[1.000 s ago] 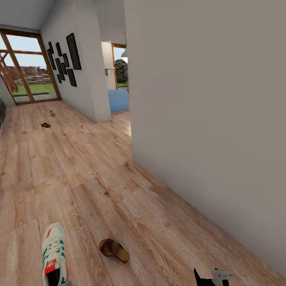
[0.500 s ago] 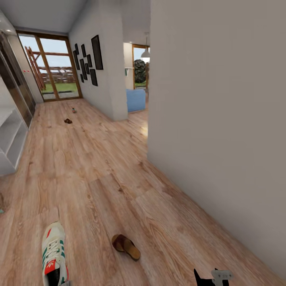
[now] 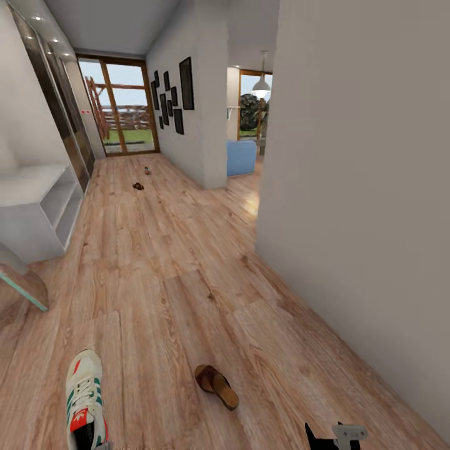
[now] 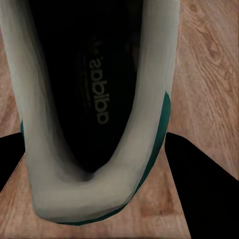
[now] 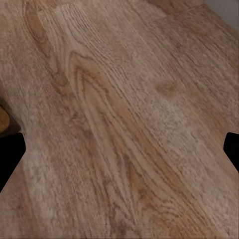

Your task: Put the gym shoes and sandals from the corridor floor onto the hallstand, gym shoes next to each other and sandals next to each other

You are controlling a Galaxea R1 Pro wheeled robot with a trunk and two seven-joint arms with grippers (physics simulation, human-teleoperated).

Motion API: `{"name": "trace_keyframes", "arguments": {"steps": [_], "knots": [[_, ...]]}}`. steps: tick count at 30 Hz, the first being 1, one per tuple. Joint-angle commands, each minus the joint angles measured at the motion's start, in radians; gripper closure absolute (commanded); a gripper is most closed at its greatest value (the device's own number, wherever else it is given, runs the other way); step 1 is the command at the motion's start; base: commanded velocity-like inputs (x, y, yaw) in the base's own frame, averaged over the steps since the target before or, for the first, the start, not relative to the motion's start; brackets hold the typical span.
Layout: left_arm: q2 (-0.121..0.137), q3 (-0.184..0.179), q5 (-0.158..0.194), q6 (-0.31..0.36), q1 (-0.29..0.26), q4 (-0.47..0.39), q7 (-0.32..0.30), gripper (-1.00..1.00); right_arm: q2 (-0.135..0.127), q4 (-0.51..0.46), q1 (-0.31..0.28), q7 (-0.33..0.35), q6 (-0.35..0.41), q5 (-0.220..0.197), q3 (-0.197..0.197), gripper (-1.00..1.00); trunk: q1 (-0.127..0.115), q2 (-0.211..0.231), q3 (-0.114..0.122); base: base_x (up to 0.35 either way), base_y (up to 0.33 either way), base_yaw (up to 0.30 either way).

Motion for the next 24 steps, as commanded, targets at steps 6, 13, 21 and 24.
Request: {"name": "trace_keyframes", "arguments": {"steps": [6,13,21,24], "knots": [[0.000,-0.007,0.008,-0.003,-0.001,0.001,0.003,1.00,0.001,0.000,0.000,0.006,-0.003,0.010,-0.009,-1.00,0.000,0.000,-0.001,0.000,0.000,0.277],[0.000,-0.007,0.009,-0.004,-0.001,0.001,0.003,1.00,0.001,-0.001,0.000,0.006,-0.002,0.010,-0.008,-1.00,0.000,0.000,-0.001,0.000,0.000,0.277],[0.000,-0.006,0.011,-0.003,-0.001,0.001,0.003,1.00,0.002,-0.001,0.000,0.006,-0.002,0.010,-0.008,-1.00,0.000,0.000,-0.001,0.000,0.000,0.277],[0.000,-0.007,0.011,-0.004,-0.001,0.001,0.003,1.00,0.002,-0.001,0.000,0.006,-0.002,0.010,-0.008,-1.00,0.000,0.000,-0.001,0.000,0.000,0.277]]}}
